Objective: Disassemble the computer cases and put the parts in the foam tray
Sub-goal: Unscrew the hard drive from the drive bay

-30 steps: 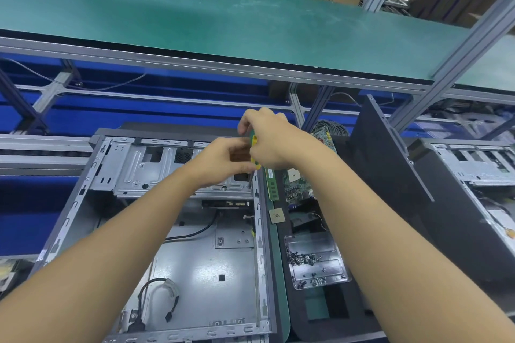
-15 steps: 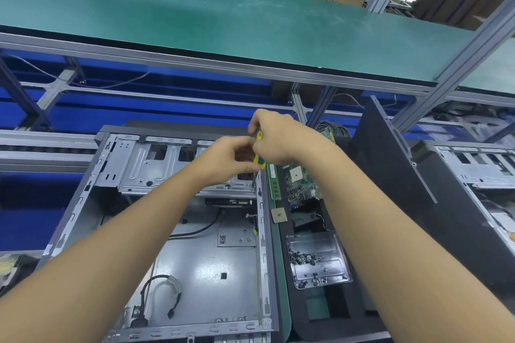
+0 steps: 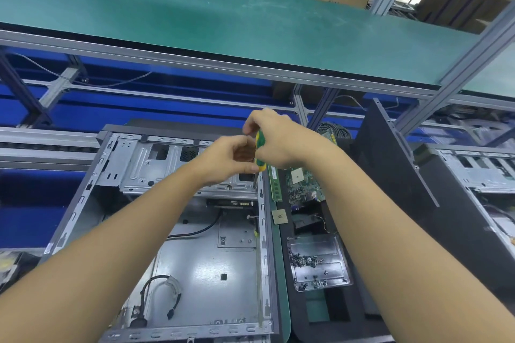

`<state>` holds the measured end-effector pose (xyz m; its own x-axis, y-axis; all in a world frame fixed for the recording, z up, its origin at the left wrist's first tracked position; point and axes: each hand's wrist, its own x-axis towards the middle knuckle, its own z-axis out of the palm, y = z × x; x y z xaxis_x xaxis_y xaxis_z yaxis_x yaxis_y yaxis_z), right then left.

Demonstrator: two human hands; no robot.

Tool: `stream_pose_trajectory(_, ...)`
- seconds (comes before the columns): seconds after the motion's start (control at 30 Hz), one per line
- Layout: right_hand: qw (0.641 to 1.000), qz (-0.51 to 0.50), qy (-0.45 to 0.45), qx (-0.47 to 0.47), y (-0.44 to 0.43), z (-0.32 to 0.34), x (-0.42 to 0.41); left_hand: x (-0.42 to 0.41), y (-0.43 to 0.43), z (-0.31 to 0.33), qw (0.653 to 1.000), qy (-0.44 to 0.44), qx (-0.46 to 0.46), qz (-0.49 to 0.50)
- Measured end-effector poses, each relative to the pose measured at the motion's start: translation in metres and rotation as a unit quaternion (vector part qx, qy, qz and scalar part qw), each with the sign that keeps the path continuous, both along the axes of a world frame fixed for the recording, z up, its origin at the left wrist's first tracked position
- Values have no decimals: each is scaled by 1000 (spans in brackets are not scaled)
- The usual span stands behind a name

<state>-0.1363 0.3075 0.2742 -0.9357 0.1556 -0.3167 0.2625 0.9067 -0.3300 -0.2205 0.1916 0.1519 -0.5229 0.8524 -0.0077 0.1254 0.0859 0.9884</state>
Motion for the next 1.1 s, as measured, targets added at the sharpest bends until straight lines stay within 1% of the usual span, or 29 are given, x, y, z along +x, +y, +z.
stream_pose_trajectory(0.07, 1000, -14, 12, -11, -3, -5, 0, 0, 4, 2, 999, 30, -35, 16)
stream_pose_trajectory(0.17, 994, -87, 33, 62, -5, -10, -2, 5, 12, 2, 988, 111, -97, 41)
stream_pose_trajectory(0.23, 991, -108, 38, 75, -5, -12, -3, 6, 15, 1, 977, 159, -134, 55)
stream_pose_trajectory(0.27, 992, -104, 44, 63, -5, -13, -3, 6, 14, 1, 978, 158, -124, 48)
stream_pose_trajectory(0.33, 994, -82, 53, 45, -4, -11, -4, 4, 8, 3, 989, 125, -72, 14)
stream_pose_trajectory(0.4, 998, -53, 31, 31, -1, -6, -3, 0, 1, 3, 996, 83, -34, -1)
stream_pose_trajectory(0.5, 999, -34, 1, -7, -4, -4, -2, 0, -3, 4, 999, 34, -17, -1)
stream_pose_trajectory(0.53, 999, -39, 3, -2, -5, -5, -1, 1, -1, 5, 999, 38, -29, 5)
stream_pose_trajectory(0.57, 999, -48, 12, 19, -6, -7, -1, 2, 3, 5, 997, 61, -50, 10)
stream_pose_trajectory(0.63, 992, -88, 21, 84, -8, -8, -1, 7, 10, 5, 985, 132, -104, 25)
stream_pose_trajectory(0.7, 989, -112, 13, 93, -8, -8, -1, 10, 15, 3, 976, 177, -123, 37)
stream_pose_trajectory(0.77, 994, -94, 13, 55, -7, -9, -1, 10, 15, 0, 981, 168, -98, 27)
stream_pose_trajectory(0.87, 998, -56, -4, 33, -4, -3, -1, 6, 4, -1, 993, 102, -53, 13)
stream_pose_trajectory(0.93, 998, -48, -22, 16, -3, 1, -1, 2, -1, -3, 998, 56, -25, 1)
stream_pose_trajectory(0.97, 998, -51, -26, 8, -4, 0, 0, 2, -1, -3, 999, 49, -23, 4)
stream_pose_trajectory(1.03, 997, -69, -21, 16, -6, -3, 0, 4, 4, -1, 994, 83, -58, 29)
stream_pose_trajectory(1.1, 993, -102, -6, 60, -8, -6, 0, 8, 11, 0, 982, 146, -112, 44)
